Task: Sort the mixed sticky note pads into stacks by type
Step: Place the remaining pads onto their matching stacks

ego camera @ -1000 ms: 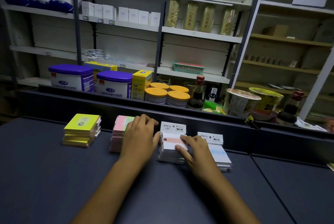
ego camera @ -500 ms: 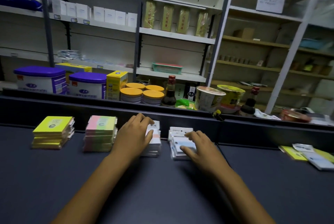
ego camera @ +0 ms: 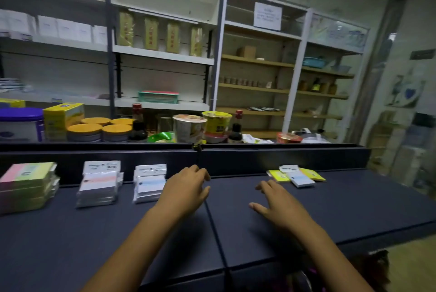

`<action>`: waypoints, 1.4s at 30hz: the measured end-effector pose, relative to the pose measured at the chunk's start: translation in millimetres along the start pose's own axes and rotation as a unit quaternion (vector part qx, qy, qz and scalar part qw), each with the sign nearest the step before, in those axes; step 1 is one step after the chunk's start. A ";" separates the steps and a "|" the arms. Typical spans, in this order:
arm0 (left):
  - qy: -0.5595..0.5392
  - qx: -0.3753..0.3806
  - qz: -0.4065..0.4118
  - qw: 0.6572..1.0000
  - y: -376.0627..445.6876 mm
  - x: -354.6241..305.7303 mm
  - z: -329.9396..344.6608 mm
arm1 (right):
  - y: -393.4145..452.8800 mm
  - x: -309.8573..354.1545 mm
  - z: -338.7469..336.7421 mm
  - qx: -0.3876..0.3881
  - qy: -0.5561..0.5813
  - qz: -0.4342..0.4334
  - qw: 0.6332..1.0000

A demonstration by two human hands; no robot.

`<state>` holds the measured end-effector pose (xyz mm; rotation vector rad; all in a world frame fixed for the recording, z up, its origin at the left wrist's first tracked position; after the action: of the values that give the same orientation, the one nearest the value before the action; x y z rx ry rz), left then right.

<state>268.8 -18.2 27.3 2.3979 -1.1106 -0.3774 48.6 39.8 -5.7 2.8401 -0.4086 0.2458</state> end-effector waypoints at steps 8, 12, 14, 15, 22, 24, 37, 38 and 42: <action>-0.032 -0.005 0.025 0.999 34.9 -112.7 32.3 | -34.6 -116.1 -29.9 0.004 -0.003 0.047 0.999; -0.043 0.003 0.029 0.999 48.8 -146.6 47.7 | -40.0 -153.1 -33.8 0.006 0.003 0.060 0.998; -0.048 0.005 0.029 0.998 57.0 -156.7 54.4 | -38.1 -167.6 -34.8 0.006 0.007 0.065 0.998; -0.050 0.006 0.028 0.998 61.3 -160.1 57.8 | -36.1 -173.9 -34.9 0.006 0.008 0.067 0.998; -0.066 0.020 0.026 0.997 103.9 -165.9 90.9 | -6.9 -209.3 -28.9 -0.007 0.014 0.084 0.996; -0.074 0.026 0.028 0.997 117.6 -165.0 102.0 | 4.1 -218.7 -26.2 -0.004 0.017 0.094 0.995; -0.079 0.049 0.004 0.996 199.1 -165.8 159.5 | 77.0 -268.8 -23.9 -0.022 0.028 0.089 0.995; -0.081 0.049 -0.001 0.996 204.8 -166.7 164.3 | 83.0 -273.9 -22.9 -0.021 0.027 0.086 0.996; -0.074 0.062 -0.032 0.995 227.0 -171.3 188.8 | 109.6 -295.0 -17.9 -0.017 0.026 0.068 0.997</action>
<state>-66.8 -70.3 -7.0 2.5535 -1.1527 -0.5291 -265.4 17.9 -22.9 2.7687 -0.5908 0.3362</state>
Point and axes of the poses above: each hand's wrist, its own y-axis towards the middle knuckle, its own z-axis out of the palm, x = y × z, the point moved 7 cm from there along y, towards the middle knuckle, and after that the axes turned 12 degrees about z, right-handed, at the moved point
